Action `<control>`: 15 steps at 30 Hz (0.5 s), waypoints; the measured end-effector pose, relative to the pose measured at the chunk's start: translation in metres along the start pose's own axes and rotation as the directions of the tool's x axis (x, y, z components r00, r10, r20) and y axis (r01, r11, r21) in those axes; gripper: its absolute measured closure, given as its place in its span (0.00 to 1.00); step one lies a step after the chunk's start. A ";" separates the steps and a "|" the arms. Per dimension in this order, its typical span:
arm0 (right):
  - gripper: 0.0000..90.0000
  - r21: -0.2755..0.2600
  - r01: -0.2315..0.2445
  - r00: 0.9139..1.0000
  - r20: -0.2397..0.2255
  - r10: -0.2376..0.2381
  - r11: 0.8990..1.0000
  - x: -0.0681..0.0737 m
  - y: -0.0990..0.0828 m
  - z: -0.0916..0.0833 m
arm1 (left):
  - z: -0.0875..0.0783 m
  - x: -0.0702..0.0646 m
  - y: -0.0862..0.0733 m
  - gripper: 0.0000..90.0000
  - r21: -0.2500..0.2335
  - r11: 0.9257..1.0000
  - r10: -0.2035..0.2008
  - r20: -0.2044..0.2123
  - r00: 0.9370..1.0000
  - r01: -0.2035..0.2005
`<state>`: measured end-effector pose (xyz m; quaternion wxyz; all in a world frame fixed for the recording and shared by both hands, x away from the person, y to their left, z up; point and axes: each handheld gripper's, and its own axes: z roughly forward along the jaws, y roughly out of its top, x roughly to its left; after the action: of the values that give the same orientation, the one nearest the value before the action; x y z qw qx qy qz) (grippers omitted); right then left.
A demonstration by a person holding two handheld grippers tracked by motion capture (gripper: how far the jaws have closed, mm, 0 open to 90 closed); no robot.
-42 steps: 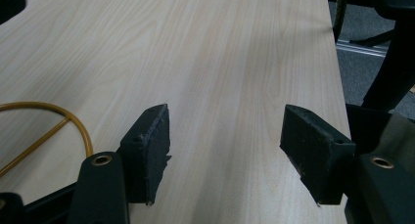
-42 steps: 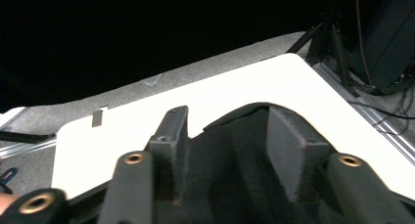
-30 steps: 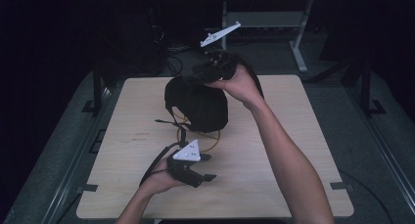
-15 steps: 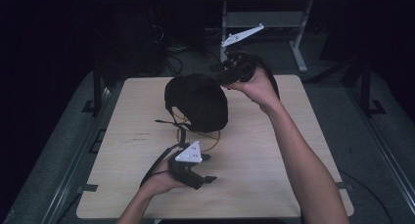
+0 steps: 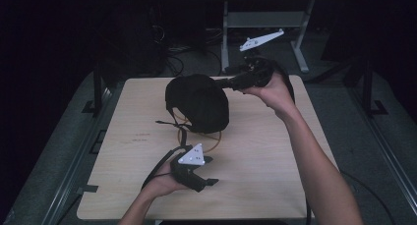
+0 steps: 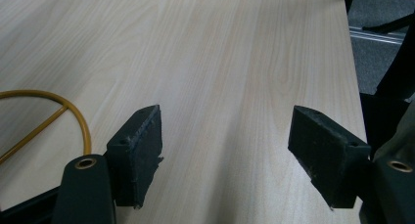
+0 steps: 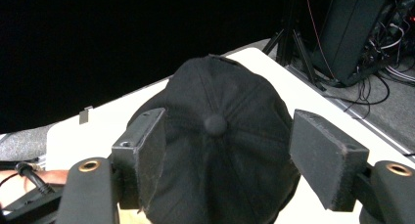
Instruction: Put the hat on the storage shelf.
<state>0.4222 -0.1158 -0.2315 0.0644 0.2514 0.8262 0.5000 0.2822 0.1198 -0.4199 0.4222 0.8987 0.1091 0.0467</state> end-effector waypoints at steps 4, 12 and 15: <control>0.31 0.000 -0.008 1.000 0.005 0.008 1.000 -0.002 -0.006 -0.005 | 0.000 0.000 -0.001 0.31 0.002 1.000 0.005 -0.004 1.000 -0.005; 0.30 -0.004 -0.014 1.000 0.011 0.014 1.000 -0.002 -0.017 -0.014 | -0.001 0.000 -0.002 0.31 0.015 1.000 0.005 -0.005 1.000 -0.005; 0.29 -0.004 -0.020 1.000 0.018 0.020 1.000 -0.003 -0.023 -0.018 | -0.001 0.001 -0.003 0.31 0.016 1.000 0.013 -0.014 1.000 -0.012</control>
<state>0.4101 -0.1398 -0.2427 0.0673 0.2639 0.8221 0.5000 0.2821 0.1226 -0.4210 0.4139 0.9024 0.1068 0.0548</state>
